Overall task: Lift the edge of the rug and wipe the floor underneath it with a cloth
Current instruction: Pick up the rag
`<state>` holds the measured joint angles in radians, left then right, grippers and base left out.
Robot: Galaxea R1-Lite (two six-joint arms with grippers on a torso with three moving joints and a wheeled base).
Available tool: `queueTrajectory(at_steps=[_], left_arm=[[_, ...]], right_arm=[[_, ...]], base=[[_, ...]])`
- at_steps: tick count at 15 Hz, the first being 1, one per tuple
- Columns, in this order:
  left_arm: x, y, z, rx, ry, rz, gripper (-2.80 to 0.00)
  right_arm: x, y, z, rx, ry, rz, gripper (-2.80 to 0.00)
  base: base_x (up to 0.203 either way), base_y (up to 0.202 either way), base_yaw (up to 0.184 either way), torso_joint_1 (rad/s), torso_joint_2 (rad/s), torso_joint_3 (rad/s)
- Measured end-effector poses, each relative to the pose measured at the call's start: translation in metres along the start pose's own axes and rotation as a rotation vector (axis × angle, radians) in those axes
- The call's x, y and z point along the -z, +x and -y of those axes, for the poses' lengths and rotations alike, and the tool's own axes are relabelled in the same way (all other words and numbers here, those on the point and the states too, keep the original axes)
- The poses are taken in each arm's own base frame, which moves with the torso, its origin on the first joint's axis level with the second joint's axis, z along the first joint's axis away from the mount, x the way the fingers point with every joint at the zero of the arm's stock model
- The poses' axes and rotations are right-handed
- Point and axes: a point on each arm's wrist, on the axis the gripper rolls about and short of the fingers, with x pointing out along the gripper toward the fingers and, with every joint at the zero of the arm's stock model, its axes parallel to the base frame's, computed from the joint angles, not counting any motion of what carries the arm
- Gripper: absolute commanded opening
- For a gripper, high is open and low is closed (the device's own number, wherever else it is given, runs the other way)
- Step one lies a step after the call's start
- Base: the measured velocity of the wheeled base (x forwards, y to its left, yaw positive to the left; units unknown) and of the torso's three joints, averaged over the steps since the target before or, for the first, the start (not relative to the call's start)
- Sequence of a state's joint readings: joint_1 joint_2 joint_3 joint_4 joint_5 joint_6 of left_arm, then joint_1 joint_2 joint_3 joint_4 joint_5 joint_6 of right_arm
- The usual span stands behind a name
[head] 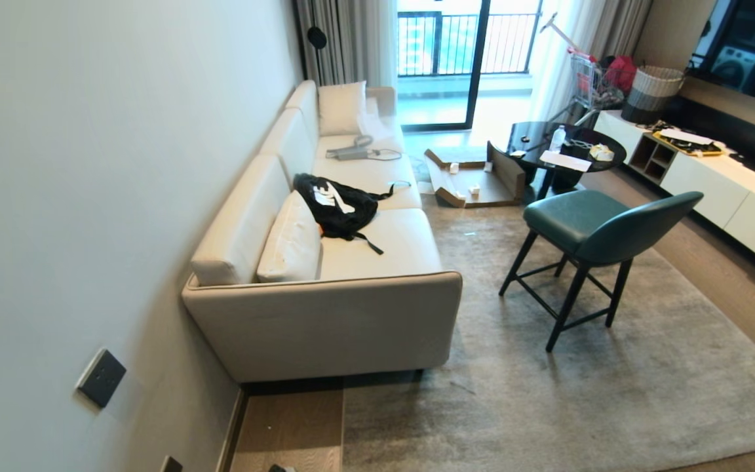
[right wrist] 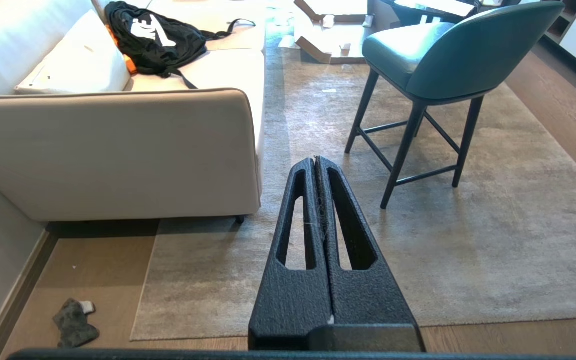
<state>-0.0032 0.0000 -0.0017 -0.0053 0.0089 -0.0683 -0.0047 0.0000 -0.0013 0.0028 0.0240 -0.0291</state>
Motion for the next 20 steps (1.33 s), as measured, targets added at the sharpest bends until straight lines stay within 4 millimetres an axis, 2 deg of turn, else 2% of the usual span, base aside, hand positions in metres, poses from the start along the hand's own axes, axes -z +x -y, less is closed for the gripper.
queueTrajectory(at_steps=[11,20], left_arm=[[0.0,0.0,0.0,0.0,0.0,0.0,-2.8],[0.0,0.0,0.0,0.0,0.0,0.0,-2.8]], right_arm=[[-0.0001,0.0,0.0,0.0,0.001,0.0,-2.8],[0.0,0.0,0.0,0.002,0.003,-0.001,-2.8]], base=[[0.0,0.0,0.0,-0.004,0.0,0.003],[0.0,0.0,0.0,-0.118,0.28,0.154]])
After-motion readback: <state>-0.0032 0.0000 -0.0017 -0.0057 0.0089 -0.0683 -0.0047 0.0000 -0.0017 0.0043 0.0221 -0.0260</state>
